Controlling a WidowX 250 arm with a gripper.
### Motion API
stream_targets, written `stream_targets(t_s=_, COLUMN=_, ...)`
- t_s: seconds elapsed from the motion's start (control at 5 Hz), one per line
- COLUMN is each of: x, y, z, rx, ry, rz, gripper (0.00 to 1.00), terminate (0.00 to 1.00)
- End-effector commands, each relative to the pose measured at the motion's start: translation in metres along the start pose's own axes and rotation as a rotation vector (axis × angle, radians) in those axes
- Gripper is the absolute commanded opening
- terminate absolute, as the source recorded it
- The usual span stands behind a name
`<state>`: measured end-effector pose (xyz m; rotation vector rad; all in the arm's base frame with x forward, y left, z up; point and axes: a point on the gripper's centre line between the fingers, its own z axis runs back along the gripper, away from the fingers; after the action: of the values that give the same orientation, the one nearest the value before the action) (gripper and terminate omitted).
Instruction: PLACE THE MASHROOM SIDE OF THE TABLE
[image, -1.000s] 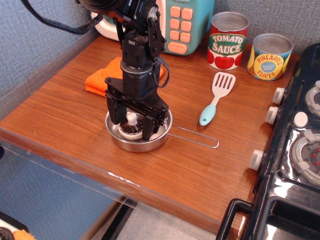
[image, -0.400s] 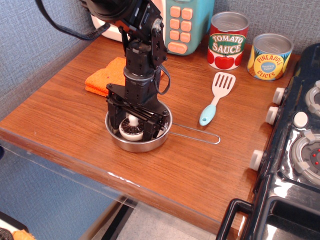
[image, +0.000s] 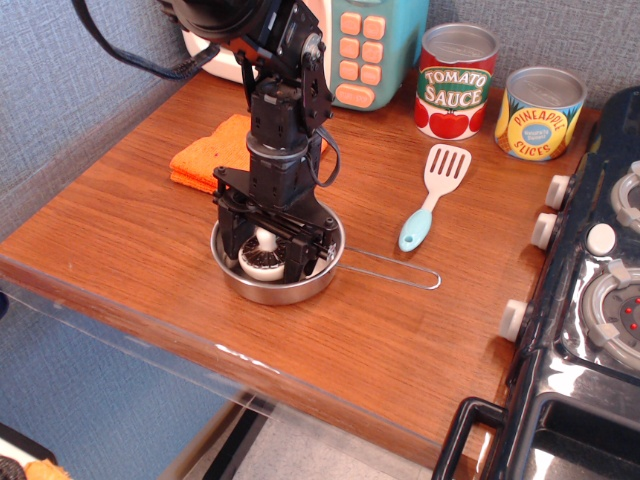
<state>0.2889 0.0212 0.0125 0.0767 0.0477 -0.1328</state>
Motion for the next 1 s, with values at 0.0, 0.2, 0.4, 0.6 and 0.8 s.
stream_targets(t_s=0.0, x=0.013, y=-0.016, z=0.064, rx=-0.011, ry=-0.164, rz=-0.093, gripper=0.00, terminate=0.00)
stream_targets(t_s=0.2, x=-0.002, y=-0.046, z=0.077, rx=0.005, ry=-0.190, rz=-0.177, gripper=0.00, terminate=0.00)
stream_targets(t_s=0.4, x=-0.017, y=-0.077, z=0.069, rx=-0.010, ry=-0.181, rz=-0.280, gripper=0.00, terminate=0.00)
stream_targets(t_s=0.6, x=-0.028, y=-0.097, z=0.055, rx=0.027, ry=-0.151, rz=-0.346, gripper=0.00, terminate=0.00)
stream_targets(t_s=0.8, x=-0.032, y=-0.100, z=0.042, rx=0.034, ry=-0.131, rz=-0.361, gripper=0.00, terminate=0.00)
